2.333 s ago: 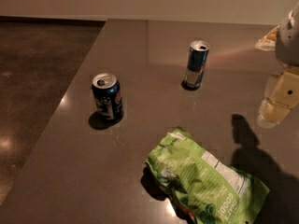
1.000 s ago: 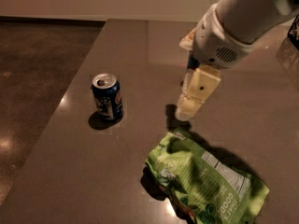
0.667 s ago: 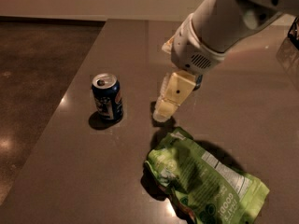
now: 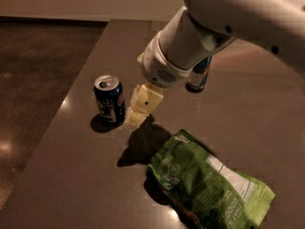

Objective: Move pepsi can near green rice chip bag

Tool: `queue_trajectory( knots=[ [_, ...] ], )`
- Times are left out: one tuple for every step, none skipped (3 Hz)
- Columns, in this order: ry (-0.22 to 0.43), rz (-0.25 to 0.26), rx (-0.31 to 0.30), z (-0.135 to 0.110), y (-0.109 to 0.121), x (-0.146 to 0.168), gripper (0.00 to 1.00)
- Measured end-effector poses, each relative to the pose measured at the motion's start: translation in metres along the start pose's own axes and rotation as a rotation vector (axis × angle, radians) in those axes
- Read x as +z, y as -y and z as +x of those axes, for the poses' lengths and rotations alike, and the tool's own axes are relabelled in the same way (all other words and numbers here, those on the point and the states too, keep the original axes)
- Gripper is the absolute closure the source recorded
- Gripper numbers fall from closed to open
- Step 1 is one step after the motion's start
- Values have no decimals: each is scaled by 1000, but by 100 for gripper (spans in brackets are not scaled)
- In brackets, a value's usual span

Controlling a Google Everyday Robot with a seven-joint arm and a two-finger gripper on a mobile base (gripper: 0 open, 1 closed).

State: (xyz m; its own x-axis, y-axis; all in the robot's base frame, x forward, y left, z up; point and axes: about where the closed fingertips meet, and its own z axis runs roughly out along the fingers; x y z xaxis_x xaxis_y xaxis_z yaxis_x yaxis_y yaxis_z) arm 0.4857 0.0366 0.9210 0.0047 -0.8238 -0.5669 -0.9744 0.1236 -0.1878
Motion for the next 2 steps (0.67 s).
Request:
queue_trajectory(
  knots=[
    [40,-26,-3,-16,-7,20,0],
    [68,-49,-16,-31,-11,35,0]
  ],
)
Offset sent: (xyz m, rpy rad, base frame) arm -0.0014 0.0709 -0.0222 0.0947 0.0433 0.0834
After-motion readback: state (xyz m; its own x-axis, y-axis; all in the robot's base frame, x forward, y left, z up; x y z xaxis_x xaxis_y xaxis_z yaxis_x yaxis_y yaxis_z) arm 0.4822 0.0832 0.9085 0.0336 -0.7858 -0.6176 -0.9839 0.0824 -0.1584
